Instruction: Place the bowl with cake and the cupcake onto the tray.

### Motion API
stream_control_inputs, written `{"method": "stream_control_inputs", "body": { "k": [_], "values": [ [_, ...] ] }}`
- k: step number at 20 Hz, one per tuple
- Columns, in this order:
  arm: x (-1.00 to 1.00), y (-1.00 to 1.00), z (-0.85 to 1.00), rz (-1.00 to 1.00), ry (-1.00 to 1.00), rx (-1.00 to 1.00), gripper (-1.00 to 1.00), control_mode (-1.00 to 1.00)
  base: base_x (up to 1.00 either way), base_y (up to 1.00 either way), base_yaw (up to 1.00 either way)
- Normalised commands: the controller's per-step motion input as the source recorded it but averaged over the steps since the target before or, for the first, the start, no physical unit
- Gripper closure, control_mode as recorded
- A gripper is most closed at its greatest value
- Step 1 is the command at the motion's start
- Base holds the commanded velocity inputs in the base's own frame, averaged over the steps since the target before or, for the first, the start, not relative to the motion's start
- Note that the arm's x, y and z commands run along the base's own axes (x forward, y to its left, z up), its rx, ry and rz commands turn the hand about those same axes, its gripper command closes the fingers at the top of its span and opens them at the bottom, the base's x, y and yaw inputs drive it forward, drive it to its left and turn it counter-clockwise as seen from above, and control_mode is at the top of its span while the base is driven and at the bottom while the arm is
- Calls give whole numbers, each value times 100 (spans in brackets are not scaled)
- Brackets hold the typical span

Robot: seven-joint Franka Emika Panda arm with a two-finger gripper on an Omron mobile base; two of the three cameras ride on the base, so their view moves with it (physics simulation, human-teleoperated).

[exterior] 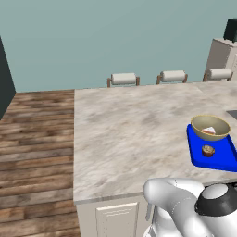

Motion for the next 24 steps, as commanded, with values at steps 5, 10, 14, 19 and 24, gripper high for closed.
{"method": "stream_control_inputs", "body": {
  "k": [5,10,14,19,24],
  "values": [
    [-26,1,0,0,-8,0,-100,-100,0,0,0],
    [-84,11,1,1,-28,-4,-100,-100,0,0,0],
    [-88,26,10,0,-28,-11,-100,-100,0,0,0],
    [-92,32,0,4,-21,-16,-100,-100,0,0,0],
    [-66,68,0,12,3,-33,-100,-100,0,0,0]
  ]
}}
